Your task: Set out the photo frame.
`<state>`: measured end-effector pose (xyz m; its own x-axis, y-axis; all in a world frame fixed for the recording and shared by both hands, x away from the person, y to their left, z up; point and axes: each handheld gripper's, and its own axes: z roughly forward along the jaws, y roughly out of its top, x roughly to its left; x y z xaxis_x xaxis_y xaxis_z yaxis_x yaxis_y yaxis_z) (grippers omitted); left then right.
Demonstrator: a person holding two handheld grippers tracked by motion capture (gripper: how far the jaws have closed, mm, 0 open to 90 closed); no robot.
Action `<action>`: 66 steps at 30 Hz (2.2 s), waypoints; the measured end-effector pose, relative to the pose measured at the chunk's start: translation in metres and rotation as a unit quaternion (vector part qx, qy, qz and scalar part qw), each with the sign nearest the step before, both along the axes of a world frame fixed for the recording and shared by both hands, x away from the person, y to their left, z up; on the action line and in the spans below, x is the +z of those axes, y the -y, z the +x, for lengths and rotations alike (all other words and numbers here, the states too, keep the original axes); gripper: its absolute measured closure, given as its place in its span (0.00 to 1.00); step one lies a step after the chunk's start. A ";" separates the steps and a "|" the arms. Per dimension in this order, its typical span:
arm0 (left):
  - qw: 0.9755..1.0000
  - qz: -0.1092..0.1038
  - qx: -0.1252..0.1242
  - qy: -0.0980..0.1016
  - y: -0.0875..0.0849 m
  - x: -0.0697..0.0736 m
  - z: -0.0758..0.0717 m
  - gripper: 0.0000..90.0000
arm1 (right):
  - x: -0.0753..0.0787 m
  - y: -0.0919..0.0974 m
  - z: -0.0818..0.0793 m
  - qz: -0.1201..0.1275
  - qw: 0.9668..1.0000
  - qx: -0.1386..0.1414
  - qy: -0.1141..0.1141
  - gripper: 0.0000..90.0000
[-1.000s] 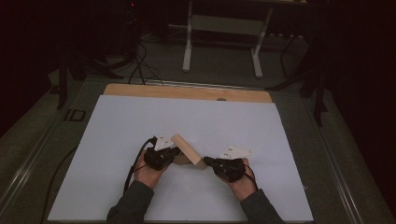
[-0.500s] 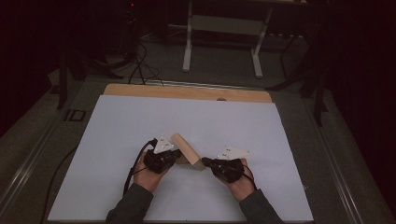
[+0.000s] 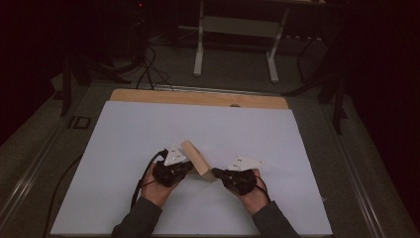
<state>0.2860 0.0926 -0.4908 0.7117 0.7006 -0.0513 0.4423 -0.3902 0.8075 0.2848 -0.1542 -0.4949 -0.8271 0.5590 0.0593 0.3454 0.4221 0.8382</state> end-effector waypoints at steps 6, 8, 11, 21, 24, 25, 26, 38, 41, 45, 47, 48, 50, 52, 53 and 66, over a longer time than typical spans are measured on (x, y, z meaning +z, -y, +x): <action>1.000 0.001 -0.004 -0.002 -0.001 -0.001 0.005 0.99 | 0.000 -0.002 -0.001 0.001 1.000 0.002 -0.001 0.99; 1.000 0.000 -0.001 -0.001 0.000 -0.001 0.006 0.99 | 0.000 -0.004 -0.001 0.001 1.000 0.005 0.001 0.99; 1.000 0.000 0.000 -0.001 0.000 -0.001 0.009 0.99 | 0.000 -0.006 -0.002 0.001 1.000 0.007 0.001 0.99; 1.000 -0.006 -0.002 -0.003 0.002 -0.003 0.018 0.99 | -0.001 -0.012 -0.002 0.001 1.000 0.014 0.001 0.99; 1.000 -0.012 -0.003 -0.004 0.002 -0.005 0.020 0.99 | -0.001 -0.014 -0.002 0.003 1.000 0.014 0.001 0.99; 1.000 -0.015 -0.003 -0.005 0.002 -0.005 0.021 0.99 | -0.001 -0.014 -0.002 0.003 1.000 0.015 0.000 0.99; 1.000 -0.015 -0.003 -0.005 0.002 -0.005 0.021 0.99 | -0.001 -0.014 -0.002 0.003 1.000 0.015 0.000 0.99; 0.999 -0.049 -0.007 -0.019 0.000 -0.010 0.029 0.99 | -0.002 -0.019 -0.002 0.007 1.000 0.015 -0.001 0.99; 0.998 -0.055 -0.010 -0.020 -0.001 -0.011 0.030 0.99 | -0.002 -0.020 -0.001 0.008 1.000 0.015 -0.001 0.99; 0.998 -0.058 -0.012 -0.020 -0.002 -0.011 0.031 0.99 | -0.002 -0.020 -0.001 0.009 1.000 0.015 0.000 0.99; 0.998 -0.057 -0.010 -0.018 -0.002 -0.011 0.031 0.99 | -0.002 -0.020 -0.001 0.009 1.000 0.016 0.000 0.99; 0.998 -0.056 -0.010 -0.017 -0.002 -0.011 0.031 0.99 | -0.002 -0.021 -0.001 0.009 1.000 0.015 0.000 0.99; 0.998 -0.057 -0.008 -0.016 -0.002 -0.011 0.031 0.98 | -0.002 -0.021 -0.001 0.009 1.000 0.016 0.000 0.98; 0.998 -0.054 -0.002 -0.015 -0.003 -0.010 0.031 0.96 | -0.002 -0.021 -0.001 0.007 1.000 0.016 0.000 0.98; 0.999 -0.051 0.002 -0.014 -0.004 -0.009 0.031 0.95 | -0.002 -0.021 -0.001 0.006 1.000 0.017 0.001 0.98; 0.998 -0.044 0.051 0.000 -0.019 0.003 0.022 0.75 | -0.003 -0.019 0.000 -0.001 1.000 0.018 0.002 0.91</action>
<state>0.3083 0.1111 -0.4877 0.6376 0.7616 -0.1156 0.4763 -0.2717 0.8363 0.2844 -0.1350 -0.4975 -0.8467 0.5293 0.0546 0.3269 0.4364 0.8383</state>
